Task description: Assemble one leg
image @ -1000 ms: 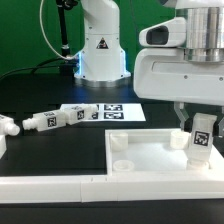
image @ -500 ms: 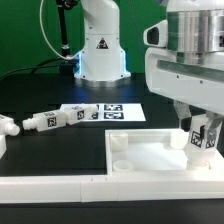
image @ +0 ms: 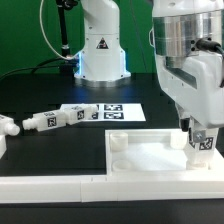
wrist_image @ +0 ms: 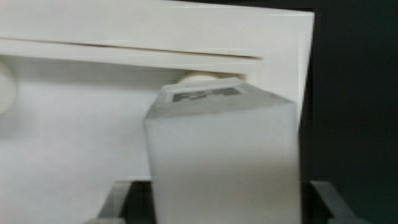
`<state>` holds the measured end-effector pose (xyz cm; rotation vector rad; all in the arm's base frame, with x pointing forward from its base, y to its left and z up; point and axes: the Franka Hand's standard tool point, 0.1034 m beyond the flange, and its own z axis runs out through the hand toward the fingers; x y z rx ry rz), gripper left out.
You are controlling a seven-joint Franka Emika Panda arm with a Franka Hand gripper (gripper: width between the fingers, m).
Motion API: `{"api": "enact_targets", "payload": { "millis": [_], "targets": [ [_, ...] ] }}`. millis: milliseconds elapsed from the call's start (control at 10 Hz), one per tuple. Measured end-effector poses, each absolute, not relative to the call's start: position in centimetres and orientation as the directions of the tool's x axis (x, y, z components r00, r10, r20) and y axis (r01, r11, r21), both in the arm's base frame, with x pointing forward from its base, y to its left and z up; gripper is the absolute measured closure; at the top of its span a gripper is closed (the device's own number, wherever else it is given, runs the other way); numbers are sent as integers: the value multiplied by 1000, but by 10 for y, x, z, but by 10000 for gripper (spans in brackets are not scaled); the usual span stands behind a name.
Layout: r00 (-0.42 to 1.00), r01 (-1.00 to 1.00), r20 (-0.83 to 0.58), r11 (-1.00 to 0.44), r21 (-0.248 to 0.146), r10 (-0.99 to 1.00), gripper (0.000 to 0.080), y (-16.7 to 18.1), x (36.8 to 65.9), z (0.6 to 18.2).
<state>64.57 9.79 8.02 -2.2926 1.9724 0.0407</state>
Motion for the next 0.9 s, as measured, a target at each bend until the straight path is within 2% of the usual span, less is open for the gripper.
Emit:
{"api": "enact_targets", "payload": {
  "millis": [100, 200, 300, 400, 600, 800, 900],
  "targets": [
    [299, -951, -63, -291, -107, -952, 331, 108, 646, 81],
    [462, -882, -33, -455, -125, -886, 197, 121, 643, 81],
    [577, -810, -12, -571, -132, -816, 197, 127, 642, 81],
    [653, -749, 9, -647, -140, -758, 156, 126, 639, 79],
    [755, -646, 31, -751, -134, -655, 151, 124, 640, 79],
    [901, -419, 74, -902, -101, -427, 150, 117, 642, 79],
    [968, -222, 99, -972, -74, -228, 151, 107, 644, 80]
  ]
}}
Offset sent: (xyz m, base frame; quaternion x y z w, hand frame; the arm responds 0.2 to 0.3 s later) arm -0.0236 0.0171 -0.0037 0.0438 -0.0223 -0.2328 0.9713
